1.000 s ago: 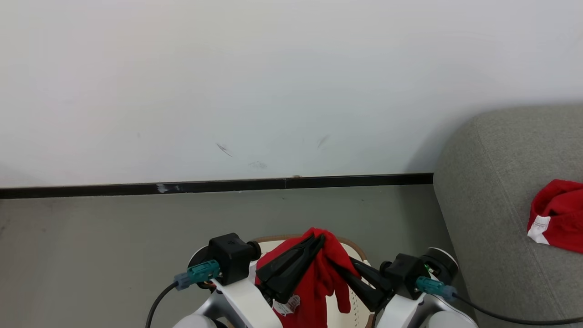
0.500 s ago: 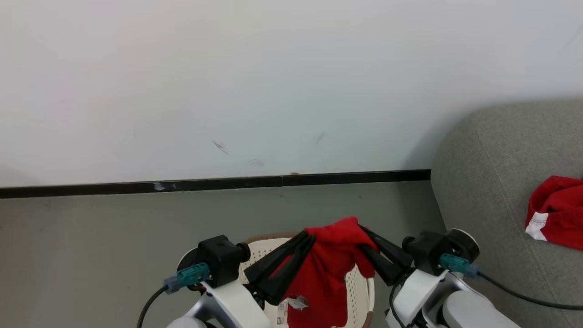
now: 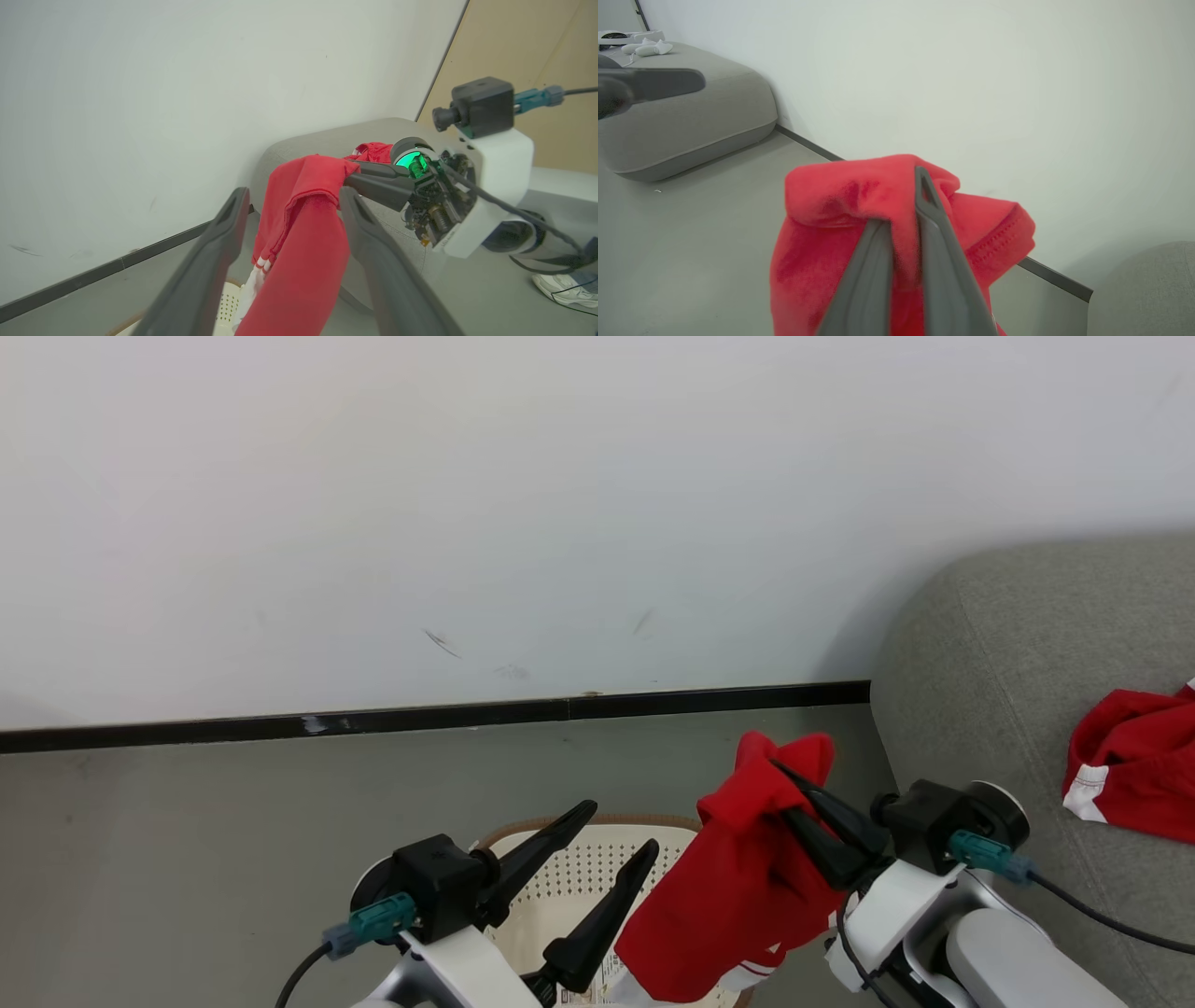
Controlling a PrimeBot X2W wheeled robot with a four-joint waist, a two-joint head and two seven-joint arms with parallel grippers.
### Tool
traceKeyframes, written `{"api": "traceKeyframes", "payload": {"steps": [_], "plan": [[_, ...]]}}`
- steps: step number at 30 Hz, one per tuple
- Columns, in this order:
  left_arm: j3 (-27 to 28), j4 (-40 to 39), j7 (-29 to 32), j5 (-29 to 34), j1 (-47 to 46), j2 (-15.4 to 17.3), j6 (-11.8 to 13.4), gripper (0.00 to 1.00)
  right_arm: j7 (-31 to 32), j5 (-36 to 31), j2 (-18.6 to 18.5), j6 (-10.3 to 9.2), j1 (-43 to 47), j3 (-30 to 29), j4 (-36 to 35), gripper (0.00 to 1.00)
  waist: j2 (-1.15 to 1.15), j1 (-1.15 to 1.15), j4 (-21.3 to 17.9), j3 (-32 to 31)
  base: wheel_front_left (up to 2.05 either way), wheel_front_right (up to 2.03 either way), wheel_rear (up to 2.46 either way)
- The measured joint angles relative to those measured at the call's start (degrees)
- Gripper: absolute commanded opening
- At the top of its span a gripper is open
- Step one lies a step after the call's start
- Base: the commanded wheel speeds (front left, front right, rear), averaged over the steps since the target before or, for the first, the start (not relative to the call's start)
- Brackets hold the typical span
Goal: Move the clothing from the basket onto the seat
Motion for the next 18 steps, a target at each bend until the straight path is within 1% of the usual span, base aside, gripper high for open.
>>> {"api": "traceKeyframes", "payload": {"steps": [11,18], "plan": [[-0.96,0.57,-2.56,0.42,1.17,0.27,-0.07,1.00,-0.01,-0.46,-1.41,0.00,1.61,-4.93,-1.40,0.00,0.00,0.00,-1.51,-0.47,0.00,0.00,0.00],[-0.96,0.88,-4.05,0.42,2.24,0.48,-0.07,1.00,-0.01,-1.07,-1.96,0.00,2.75,-9.26,-2.49,0.00,0.00,0.00,-3.08,-0.95,0.00,0.00,0.00]]}}
